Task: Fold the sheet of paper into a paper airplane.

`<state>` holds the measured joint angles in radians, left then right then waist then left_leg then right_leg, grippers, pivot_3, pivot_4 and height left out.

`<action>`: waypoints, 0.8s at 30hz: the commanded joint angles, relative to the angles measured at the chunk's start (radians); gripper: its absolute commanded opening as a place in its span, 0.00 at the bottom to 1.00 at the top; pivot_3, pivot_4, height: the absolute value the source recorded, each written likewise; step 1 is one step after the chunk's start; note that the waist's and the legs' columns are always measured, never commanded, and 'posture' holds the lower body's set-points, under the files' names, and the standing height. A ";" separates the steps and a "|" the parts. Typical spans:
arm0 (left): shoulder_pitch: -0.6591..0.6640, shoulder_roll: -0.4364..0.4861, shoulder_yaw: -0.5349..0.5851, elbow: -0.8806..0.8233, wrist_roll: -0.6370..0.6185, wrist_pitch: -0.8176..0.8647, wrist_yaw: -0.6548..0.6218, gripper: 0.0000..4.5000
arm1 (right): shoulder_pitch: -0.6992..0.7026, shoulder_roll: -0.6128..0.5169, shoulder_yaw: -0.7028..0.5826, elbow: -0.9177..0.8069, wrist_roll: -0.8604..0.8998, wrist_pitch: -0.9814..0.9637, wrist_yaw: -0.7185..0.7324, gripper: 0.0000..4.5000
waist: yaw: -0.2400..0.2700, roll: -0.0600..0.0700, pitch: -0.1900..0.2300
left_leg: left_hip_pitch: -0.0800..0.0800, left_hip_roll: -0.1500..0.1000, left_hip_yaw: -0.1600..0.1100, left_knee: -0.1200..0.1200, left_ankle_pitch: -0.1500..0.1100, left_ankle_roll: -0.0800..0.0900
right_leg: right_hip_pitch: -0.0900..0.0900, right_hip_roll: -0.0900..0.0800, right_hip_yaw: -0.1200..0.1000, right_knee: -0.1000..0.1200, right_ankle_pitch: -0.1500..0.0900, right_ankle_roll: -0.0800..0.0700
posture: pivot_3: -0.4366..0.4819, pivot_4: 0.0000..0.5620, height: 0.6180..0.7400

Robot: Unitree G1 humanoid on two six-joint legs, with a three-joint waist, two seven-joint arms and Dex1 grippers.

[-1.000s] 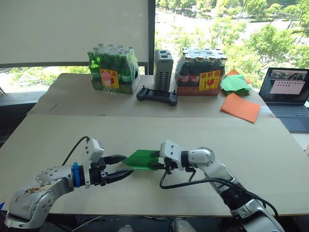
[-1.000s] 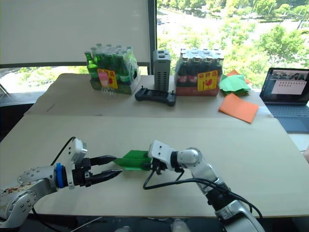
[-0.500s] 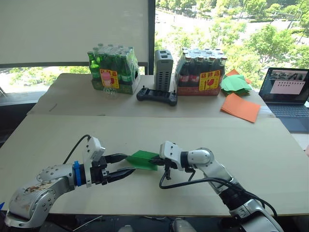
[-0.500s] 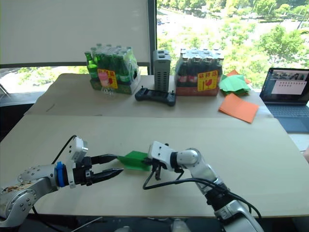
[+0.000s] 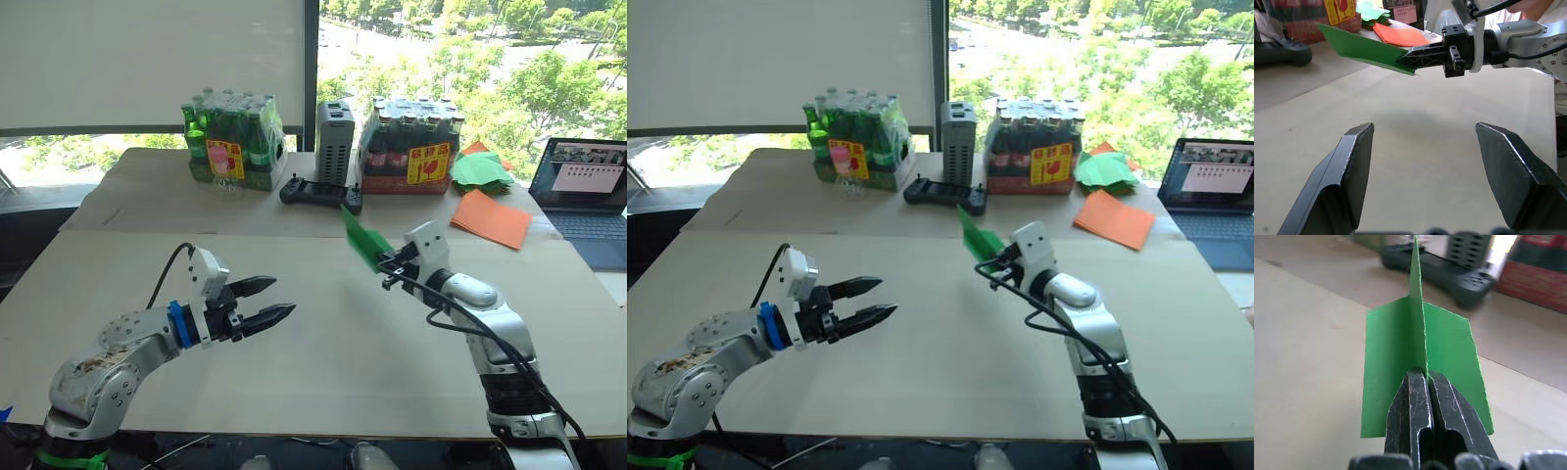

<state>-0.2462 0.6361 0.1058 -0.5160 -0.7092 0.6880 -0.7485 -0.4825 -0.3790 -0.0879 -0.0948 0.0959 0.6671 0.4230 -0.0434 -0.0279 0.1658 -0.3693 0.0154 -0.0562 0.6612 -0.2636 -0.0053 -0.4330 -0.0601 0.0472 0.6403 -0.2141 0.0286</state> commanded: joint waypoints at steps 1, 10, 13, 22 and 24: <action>-0.047 0.025 -0.049 -0.030 0.051 -0.059 -0.038 0.78 | 0.012 0.015 -0.094 -0.049 -0.035 0.075 -0.159 0.00 | 0.000 0.000 0.000 | 0.000 0.000 0.000 0.000 0.000 0.000 | 0.000 0.000 0.000 0.000 0.000 0.000 | 0.48 0.27 1.00; -0.034 0.026 -0.075 0.003 0.057 -0.071 -0.083 0.78 | 0.071 0.018 -0.110 -0.066 -0.083 0.167 -0.290 0.00 | -0.005 0.000 0.000 | 0.000 0.000 0.001 0.000 0.000 0.000 | 0.000 0.000 0.001 0.001 0.000 0.000 | 0.48 0.27 1.00; -0.032 0.026 -0.085 0.003 0.064 -0.077 -0.088 0.78 | 0.068 0.021 -0.122 -0.052 -0.070 0.164 -0.298 0.00 | -0.003 0.000 0.000 | 0.000 0.000 0.001 0.000 0.000 0.000 | 0.000 0.000 0.001 0.001 0.000 0.000 | 0.48 0.27 1.00; -0.010 0.030 -0.091 0.009 0.091 -0.095 -0.098 0.78 | 0.042 0.041 -0.189 -0.078 -0.009 0.139 -0.310 0.50 | -0.004 0.000 0.000 | 0.000 0.000 0.001 0.000 0.000 0.000 | 0.000 0.000 0.002 0.000 0.000 0.000 | 0.48 0.27 1.00; 0.004 0.028 -0.069 0.011 0.087 -0.092 -0.082 0.78 | 0.024 0.035 -0.182 -0.115 0.009 0.093 -0.281 0.66 | -0.005 0.000 0.000 | 0.000 0.000 0.001 0.000 0.000 0.000 | 0.000 0.000 0.002 0.000 0.000 0.000 | 0.48 0.27 1.00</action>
<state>-0.2501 0.6580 0.0058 -0.4950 -0.6247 0.6137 -0.8387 -0.4233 -0.3330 -0.2528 -0.1355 0.0838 0.8170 0.1300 -0.0484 -0.0275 0.1657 -0.3693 0.0154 -0.0549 0.6612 -0.2635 -0.0051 -0.4330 -0.0597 0.0488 0.6406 -0.2143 0.0290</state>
